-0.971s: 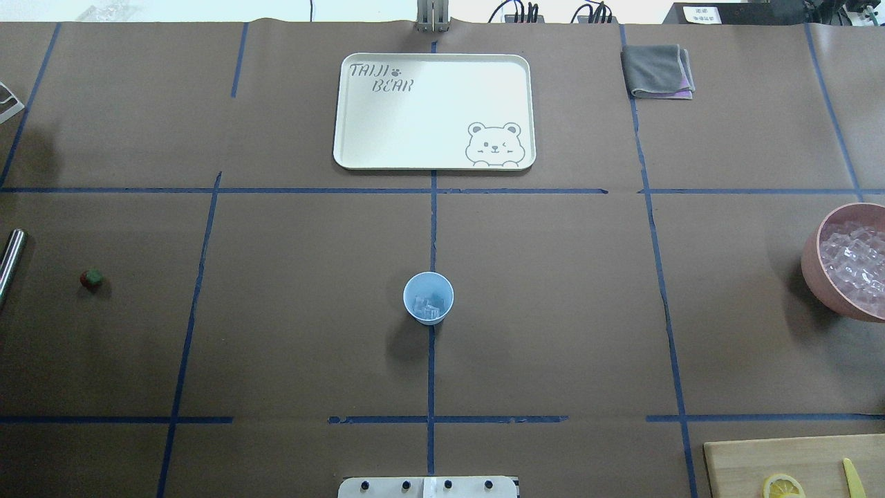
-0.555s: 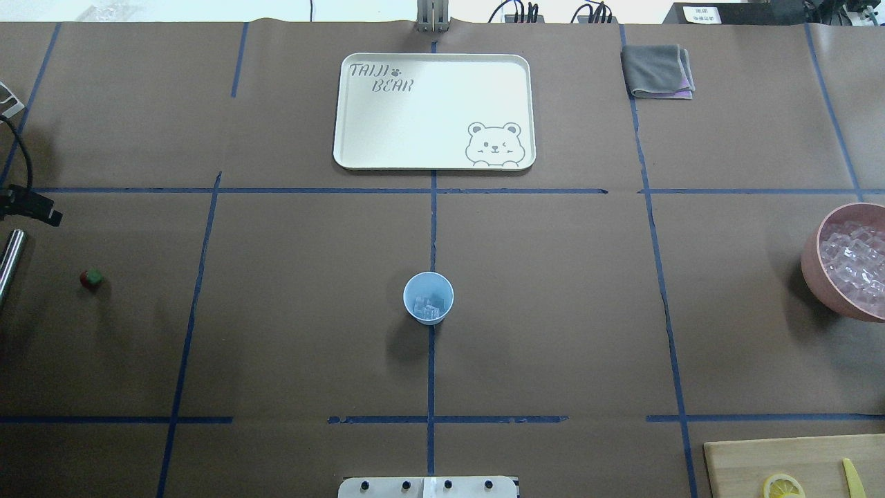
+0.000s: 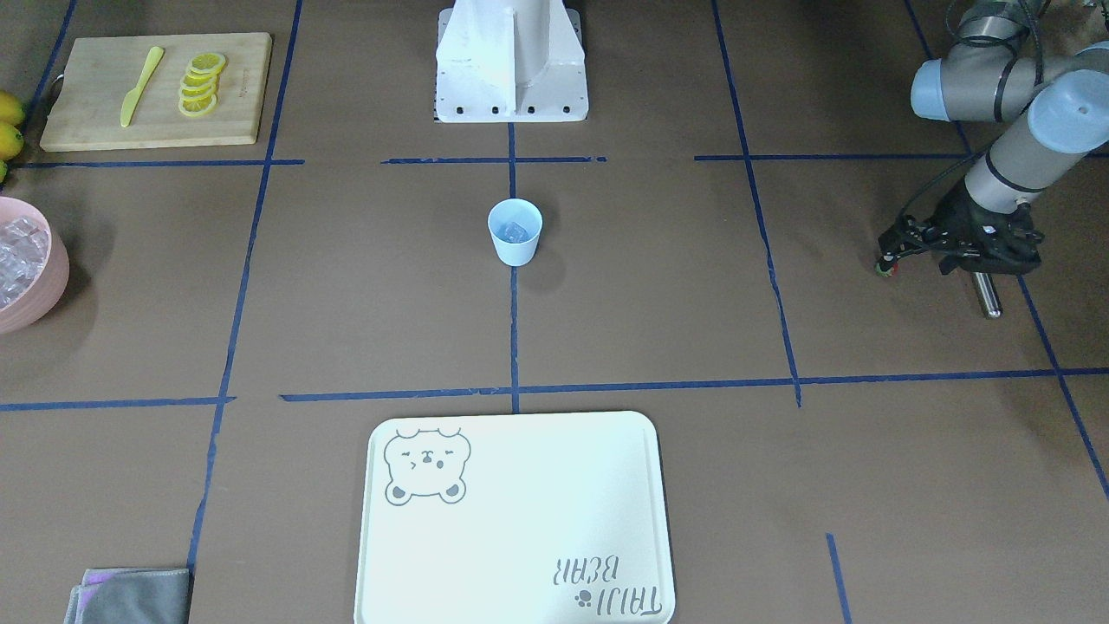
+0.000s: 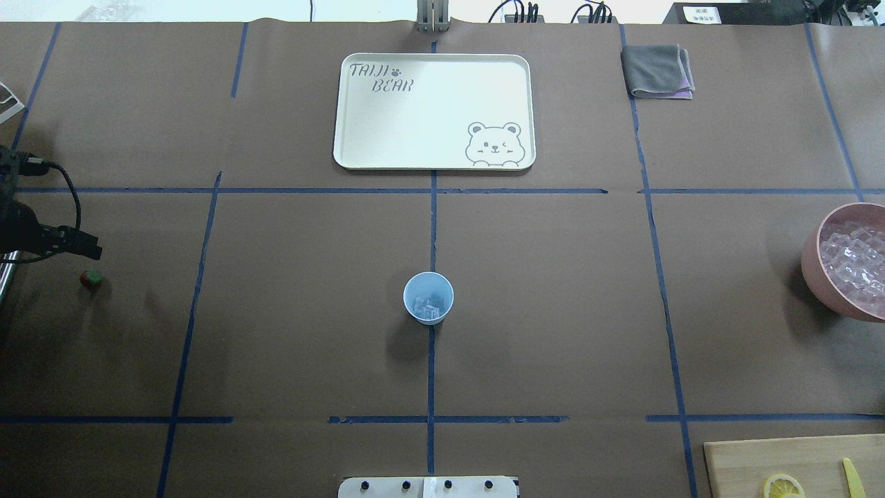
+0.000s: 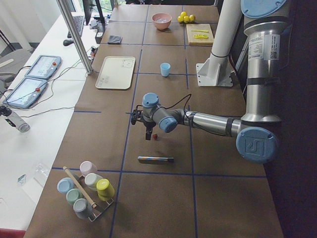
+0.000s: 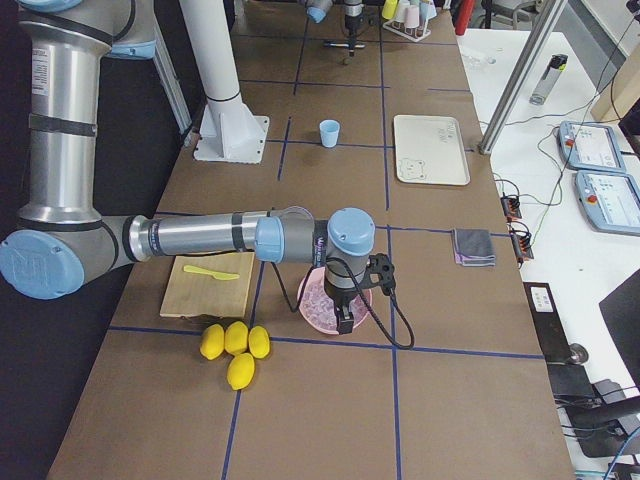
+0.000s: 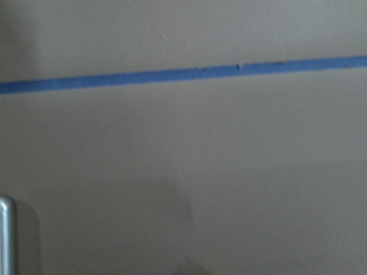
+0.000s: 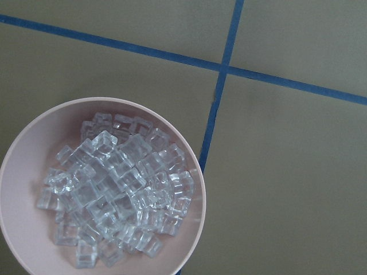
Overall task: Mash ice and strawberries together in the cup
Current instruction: 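Reach the left gripper down toward the small strawberry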
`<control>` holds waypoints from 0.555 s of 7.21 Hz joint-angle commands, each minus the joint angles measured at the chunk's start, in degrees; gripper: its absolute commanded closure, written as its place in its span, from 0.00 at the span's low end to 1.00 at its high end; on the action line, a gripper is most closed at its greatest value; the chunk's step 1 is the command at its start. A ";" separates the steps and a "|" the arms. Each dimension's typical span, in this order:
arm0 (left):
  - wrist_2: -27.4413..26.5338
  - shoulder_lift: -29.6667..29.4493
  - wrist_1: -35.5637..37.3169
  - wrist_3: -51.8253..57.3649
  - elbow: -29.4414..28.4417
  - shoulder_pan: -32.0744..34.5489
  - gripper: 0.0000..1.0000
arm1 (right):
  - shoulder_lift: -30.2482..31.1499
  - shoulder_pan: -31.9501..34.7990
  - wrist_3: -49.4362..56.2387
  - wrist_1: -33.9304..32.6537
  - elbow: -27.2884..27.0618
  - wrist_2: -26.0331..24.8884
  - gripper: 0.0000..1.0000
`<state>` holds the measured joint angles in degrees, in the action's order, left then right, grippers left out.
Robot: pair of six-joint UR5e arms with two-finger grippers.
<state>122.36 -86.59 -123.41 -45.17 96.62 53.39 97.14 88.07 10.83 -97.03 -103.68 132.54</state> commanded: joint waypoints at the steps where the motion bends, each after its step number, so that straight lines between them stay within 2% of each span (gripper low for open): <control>1: -1.77 0.55 -1.83 -2.29 -0.99 -2.93 0.00 | 0.06 0.00 -0.02 0.00 0.06 0.00 0.01; 4: -1.69 0.55 -1.83 -2.29 -1.44 -3.91 0.00 | 0.06 0.00 0.07 0.00 0.24 0.00 0.01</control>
<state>120.66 -86.05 -125.22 -47.43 95.32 49.86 97.18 88.07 10.89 -97.03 -103.51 132.54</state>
